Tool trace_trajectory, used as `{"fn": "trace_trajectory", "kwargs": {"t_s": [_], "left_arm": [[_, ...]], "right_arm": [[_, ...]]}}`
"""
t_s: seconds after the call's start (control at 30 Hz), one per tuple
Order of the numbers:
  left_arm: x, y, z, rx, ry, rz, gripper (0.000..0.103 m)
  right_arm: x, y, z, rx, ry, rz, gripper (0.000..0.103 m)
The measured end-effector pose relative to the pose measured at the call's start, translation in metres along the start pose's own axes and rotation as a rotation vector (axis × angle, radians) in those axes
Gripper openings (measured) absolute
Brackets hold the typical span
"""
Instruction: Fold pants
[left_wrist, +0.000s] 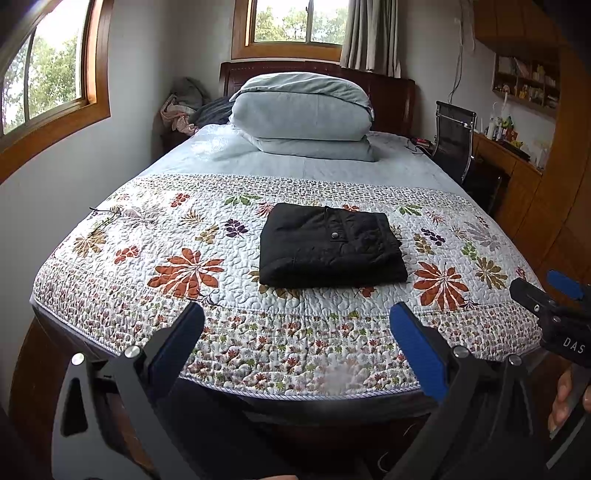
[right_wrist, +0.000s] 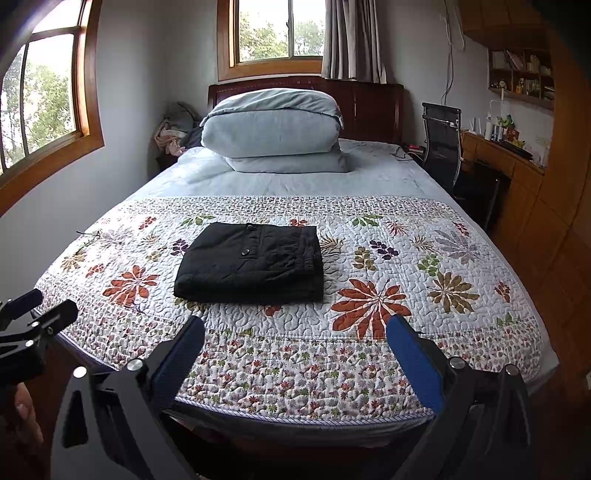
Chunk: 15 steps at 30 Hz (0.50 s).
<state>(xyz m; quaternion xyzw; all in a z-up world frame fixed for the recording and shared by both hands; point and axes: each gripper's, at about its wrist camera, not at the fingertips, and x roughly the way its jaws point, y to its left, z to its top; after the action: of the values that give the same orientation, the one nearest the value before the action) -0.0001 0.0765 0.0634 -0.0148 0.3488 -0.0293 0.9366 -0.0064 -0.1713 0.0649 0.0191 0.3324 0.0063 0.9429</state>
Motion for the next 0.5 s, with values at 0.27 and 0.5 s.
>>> {"fn": "trace_trajectory", "kwargs": {"t_s": [0.27, 0.5], "left_arm": [[0.0006, 0.0005, -0.0010, -0.003, 0.002, 0.005, 0.100], [0.0012, 0.0012, -0.0019, -0.007, 0.002, 0.003, 0.100]], "right_arm": [[0.0010, 0.0013, -0.0009, -0.002, 0.002, 0.004, 0.099], [0.0012, 0.0016, -0.0009, -0.002, 0.003, 0.004, 0.099]]}}
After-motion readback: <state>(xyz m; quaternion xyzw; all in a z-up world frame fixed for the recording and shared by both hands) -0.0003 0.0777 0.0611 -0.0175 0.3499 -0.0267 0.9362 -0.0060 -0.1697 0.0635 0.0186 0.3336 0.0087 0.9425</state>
